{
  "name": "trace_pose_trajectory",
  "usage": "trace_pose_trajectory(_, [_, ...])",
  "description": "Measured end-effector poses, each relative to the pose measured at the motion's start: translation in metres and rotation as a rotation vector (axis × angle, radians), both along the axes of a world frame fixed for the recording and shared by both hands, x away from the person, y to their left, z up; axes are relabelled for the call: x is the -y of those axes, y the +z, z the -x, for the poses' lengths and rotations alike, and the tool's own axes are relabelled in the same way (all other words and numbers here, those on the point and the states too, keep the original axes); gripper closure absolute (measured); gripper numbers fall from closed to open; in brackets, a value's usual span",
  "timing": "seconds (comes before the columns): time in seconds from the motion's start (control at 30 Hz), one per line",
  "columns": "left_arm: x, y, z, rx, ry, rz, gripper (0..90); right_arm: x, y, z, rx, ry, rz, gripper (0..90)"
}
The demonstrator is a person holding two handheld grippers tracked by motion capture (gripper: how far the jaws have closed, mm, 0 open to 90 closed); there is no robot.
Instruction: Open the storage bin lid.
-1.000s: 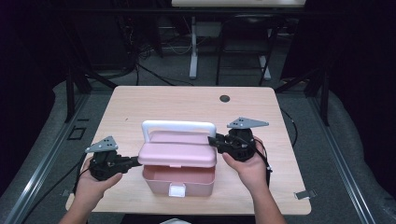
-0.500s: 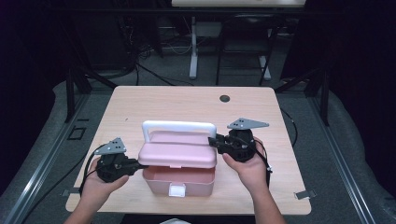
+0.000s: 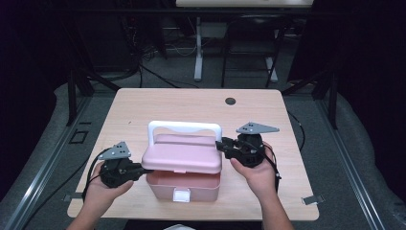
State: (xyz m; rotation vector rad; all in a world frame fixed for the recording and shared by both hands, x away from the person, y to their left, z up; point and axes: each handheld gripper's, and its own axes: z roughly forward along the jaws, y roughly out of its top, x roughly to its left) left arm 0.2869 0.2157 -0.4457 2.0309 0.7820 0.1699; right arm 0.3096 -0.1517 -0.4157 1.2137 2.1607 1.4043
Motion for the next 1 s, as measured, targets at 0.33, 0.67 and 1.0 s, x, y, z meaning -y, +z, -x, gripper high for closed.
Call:
trace_pose_trajectory(0.33, [0.002, 0.012, -0.005, 0.034, 0.013, 0.002, 89.5, 0.013, 0.008, 0.014, 0.034, -0.033, -0.005, 71.0])
trace_pose_trajectory(0.67, [0.002, 0.026, -0.016, 0.045, 0.027, 0.035, 89.6, 0.019, -0.004, 0.027, 0.018, -0.034, 0.004, 72.9])
trace_pose_trajectory(1.0, [0.002, 0.037, -0.027, 0.06, 0.042, 0.056, 89.6, 0.011, -0.016, 0.031, 0.018, 0.018, 0.022, 72.9])
